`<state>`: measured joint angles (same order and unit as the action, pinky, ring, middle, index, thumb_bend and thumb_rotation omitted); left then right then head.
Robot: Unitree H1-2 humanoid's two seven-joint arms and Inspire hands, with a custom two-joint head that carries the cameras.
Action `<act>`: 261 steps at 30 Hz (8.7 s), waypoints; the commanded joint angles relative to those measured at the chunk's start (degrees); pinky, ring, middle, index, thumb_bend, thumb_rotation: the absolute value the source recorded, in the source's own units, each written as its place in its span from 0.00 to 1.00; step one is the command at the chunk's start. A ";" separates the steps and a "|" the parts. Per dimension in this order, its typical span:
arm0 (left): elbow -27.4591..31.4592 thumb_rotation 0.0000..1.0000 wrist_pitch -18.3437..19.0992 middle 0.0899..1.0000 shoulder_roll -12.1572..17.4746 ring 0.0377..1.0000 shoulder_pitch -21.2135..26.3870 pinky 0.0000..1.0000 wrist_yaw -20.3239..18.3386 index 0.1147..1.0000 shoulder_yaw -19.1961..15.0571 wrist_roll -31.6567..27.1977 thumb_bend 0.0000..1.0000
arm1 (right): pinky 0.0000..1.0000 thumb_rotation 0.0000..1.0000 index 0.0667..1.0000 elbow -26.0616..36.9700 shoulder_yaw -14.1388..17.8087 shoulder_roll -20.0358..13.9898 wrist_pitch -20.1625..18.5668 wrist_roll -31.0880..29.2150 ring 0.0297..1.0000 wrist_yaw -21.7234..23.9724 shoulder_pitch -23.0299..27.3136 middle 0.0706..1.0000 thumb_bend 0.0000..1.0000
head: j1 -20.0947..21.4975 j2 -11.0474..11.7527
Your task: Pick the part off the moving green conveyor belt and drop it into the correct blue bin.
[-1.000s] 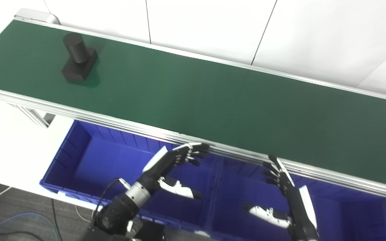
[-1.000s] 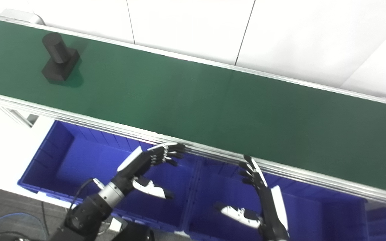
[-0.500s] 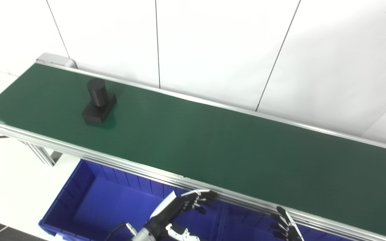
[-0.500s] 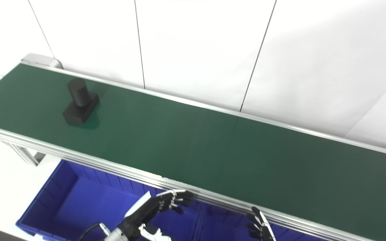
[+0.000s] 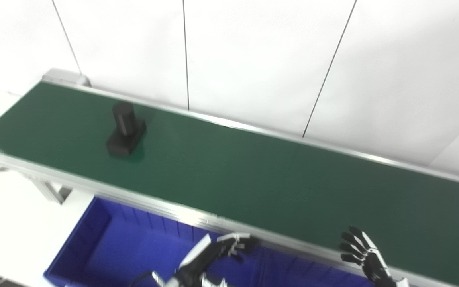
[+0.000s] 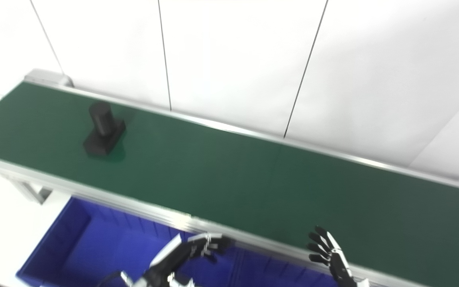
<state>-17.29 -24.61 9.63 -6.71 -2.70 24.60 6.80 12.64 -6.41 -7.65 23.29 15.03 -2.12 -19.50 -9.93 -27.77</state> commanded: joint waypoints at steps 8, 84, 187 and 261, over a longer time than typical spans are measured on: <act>0.23 0.24 -2.31 0.76 0.73 0.73 1.82 0.66 2.51 0.75 2.05 0.12 0.97 | 0.60 0.37 0.90 9.18 0.13 -0.22 -2.68 -1.82 0.69 3.11 7.45 0.79 0.82 | 0.18 0.20; 9.42 0.25 -2.31 0.76 5.92 0.73 -4.13 0.65 -1.87 0.77 2.46 -3.52 1.00 | 0.63 0.47 0.91 -10.06 -12.53 5.89 -31.88 11.82 0.74 14.42 44.17 0.81 0.83 | 0.53 -3.60; 13.31 0.23 -2.31 0.73 8.00 0.66 -7.46 0.59 4.16 0.78 0.71 -4.45 0.99 | 0.40 0.00 0.44 -58.47 -19.29 14.13 -15.27 19.06 0.43 -20.81 58.97 0.52 0.49 | 10.42 -10.13; 16.44 0.18 8.21 0.87 8.13 0.83 -3.47 0.78 -21.35 0.85 -12.95 -13.21 0.95 | 0.70 0.17 0.79 4.73 -8.11 -6.88 -28.91 24.65 0.84 7.60 2.98 0.86 0.76 | 19.61 -23.94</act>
<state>-1.43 -15.44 17.73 -11.22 -23.65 11.94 -6.19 15.03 -15.08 -14.71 -4.31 38.88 6.11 -16.21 9.75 -51.77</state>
